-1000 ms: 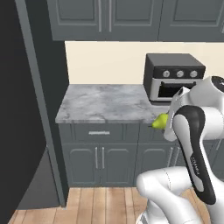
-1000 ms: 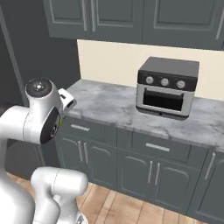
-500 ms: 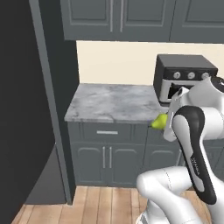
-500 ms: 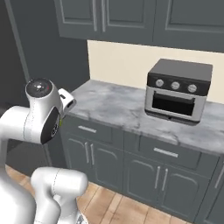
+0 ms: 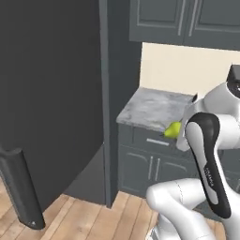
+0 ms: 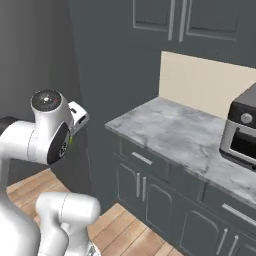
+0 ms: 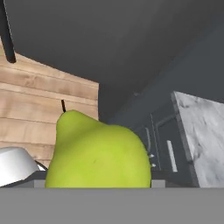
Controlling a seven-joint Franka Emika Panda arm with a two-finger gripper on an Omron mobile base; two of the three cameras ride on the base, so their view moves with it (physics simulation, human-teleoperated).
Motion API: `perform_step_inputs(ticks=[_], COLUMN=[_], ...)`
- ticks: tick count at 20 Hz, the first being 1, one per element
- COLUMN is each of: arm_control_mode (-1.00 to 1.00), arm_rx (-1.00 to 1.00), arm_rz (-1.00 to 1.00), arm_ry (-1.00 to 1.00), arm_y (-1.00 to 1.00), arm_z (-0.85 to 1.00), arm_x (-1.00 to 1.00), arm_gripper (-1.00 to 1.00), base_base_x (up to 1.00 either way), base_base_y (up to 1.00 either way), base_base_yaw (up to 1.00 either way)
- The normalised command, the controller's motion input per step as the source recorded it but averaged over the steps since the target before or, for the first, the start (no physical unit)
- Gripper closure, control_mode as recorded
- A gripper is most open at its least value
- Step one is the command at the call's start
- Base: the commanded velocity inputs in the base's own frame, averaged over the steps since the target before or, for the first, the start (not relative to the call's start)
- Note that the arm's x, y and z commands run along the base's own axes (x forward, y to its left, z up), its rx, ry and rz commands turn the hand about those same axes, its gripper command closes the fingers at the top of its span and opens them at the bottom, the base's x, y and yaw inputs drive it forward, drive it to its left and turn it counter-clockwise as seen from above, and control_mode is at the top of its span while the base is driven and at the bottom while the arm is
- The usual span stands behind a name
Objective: Place the pear in the correct fridge rack based on whether it is a fruit or vegetable. Finally, close the fridge door.
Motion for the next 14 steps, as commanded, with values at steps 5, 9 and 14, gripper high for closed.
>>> perform_step_inputs(ticks=[5, 9, 14], arm_control_mode=[1.00, 1.00, 1.00], arm_rx=[0.00, 0.00, 0.00], arm_rz=[0.00, 0.00, 0.00], arm_ry=[0.00, 0.00, 0.00], arm_y=[0.00, 0.00, 0.00], arm_z=[0.00, 0.00, 0.00], arm_x=[0.00, 0.00, 0.00], arm_gripper=[1.00, 1.00, 1.00], base_base_x=[-0.41, -0.27, -0.12], base_base_y=[-1.00, -1.00, -0.88], base_base_yaw=[0.56, 0.54, 0.61])
